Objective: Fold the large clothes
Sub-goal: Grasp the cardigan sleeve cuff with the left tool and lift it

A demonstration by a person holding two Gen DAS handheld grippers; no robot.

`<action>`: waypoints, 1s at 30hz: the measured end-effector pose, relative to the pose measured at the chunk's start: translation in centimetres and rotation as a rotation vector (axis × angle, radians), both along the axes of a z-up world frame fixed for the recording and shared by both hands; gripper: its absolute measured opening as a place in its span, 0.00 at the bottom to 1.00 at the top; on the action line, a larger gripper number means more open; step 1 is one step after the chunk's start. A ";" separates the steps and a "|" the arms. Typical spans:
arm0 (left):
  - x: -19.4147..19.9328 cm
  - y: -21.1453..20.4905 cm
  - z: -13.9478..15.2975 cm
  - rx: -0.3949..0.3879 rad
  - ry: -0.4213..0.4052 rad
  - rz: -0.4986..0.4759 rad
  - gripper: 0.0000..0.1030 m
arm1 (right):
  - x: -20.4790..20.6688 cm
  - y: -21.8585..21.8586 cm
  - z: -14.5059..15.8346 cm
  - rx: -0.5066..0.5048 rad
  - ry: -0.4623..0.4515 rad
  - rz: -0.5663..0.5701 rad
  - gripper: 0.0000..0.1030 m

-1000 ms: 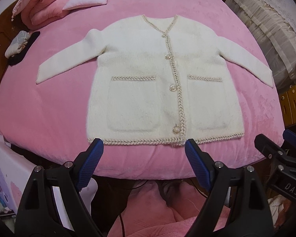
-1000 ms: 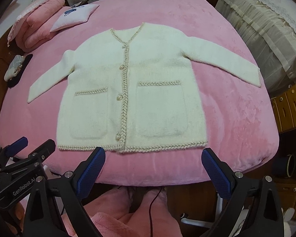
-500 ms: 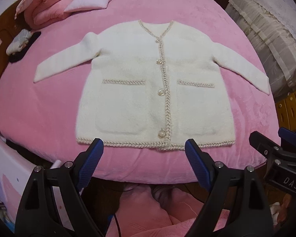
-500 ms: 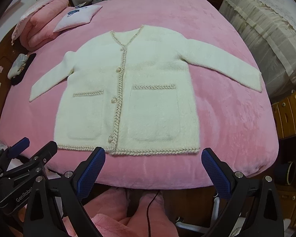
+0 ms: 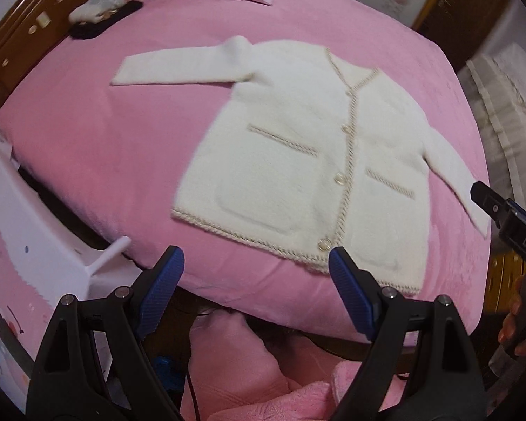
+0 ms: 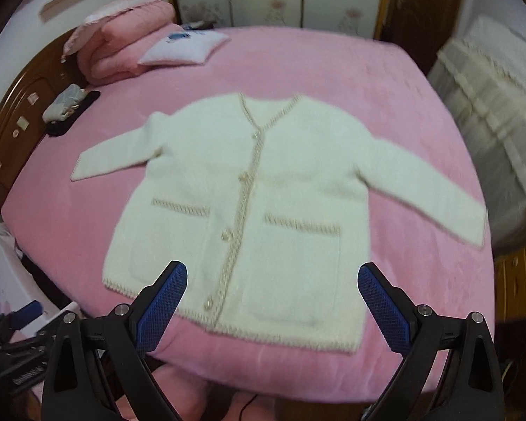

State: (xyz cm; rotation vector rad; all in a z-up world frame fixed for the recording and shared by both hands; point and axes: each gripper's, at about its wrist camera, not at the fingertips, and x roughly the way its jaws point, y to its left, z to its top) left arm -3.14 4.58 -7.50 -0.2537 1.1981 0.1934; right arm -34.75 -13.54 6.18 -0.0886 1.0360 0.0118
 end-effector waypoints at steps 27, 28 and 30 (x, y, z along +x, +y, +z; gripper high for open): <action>25.8 44.7 -16.9 -0.396 0.035 0.581 0.81 | 22.7 40.7 -13.2 -0.015 0.069 0.249 0.97; 26.4 45.7 -18.3 -0.414 0.031 0.601 0.80 | 24.0 41.6 -14.6 -0.018 0.070 0.242 0.97; 27.7 47.6 -21.3 -0.455 0.022 0.638 0.79 | 26.3 44.0 -17.3 -0.016 0.072 0.226 0.97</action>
